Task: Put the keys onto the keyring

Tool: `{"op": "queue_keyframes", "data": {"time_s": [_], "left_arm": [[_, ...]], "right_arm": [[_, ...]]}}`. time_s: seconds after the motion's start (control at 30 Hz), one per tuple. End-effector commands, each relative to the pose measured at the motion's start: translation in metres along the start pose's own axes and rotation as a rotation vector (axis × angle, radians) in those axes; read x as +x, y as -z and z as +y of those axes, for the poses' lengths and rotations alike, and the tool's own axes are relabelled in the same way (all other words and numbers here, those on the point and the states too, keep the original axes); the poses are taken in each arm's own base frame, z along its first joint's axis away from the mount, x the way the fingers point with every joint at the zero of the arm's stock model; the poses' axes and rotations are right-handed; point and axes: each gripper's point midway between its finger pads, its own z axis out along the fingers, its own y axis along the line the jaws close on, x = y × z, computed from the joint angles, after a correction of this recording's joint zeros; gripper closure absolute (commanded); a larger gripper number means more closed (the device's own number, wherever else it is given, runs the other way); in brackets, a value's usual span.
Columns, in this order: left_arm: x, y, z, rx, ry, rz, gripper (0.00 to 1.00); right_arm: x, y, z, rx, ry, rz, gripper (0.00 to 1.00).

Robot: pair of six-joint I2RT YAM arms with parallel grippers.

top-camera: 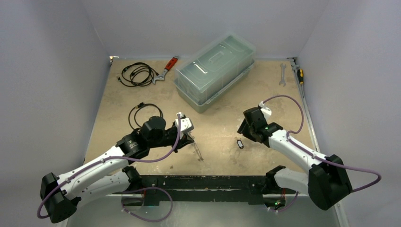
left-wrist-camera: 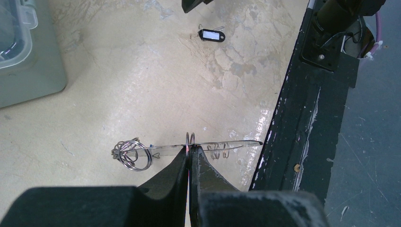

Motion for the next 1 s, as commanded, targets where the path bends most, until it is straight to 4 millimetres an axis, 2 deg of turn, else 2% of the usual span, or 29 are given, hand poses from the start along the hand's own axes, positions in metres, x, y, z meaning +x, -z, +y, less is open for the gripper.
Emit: {"op": "queue_keyframes", "data": {"time_s": [0.0, 0.07, 0.33, 0.5, 0.97], "left_arm": [[-0.013, -0.001, -0.001, 0.011, -0.003, -0.055, 1.00], [-0.013, -0.001, -0.001, 0.010, -0.003, -0.055, 1.00], [-0.013, -0.002, -0.001, 0.014, -0.002, -0.055, 1.00], [-0.013, -0.002, -0.001, 0.014, -0.002, -0.055, 1.00], [-0.012, -0.003, -0.002, 0.017, 0.000, -0.052, 1.00]], "right_arm": [[0.008, -0.003, 0.006, -0.030, -0.049, 0.035, 0.53], [0.012, -0.006, 0.006, -0.028, -0.049, 0.053, 0.58], [0.026, -0.010, 0.002, -0.021, -0.049, 0.090, 0.58], [0.031, -0.012, 0.001, -0.022, -0.047, 0.098, 0.64], [0.031, -0.015, 0.002, -0.032, -0.028, 0.087, 0.76]]}}
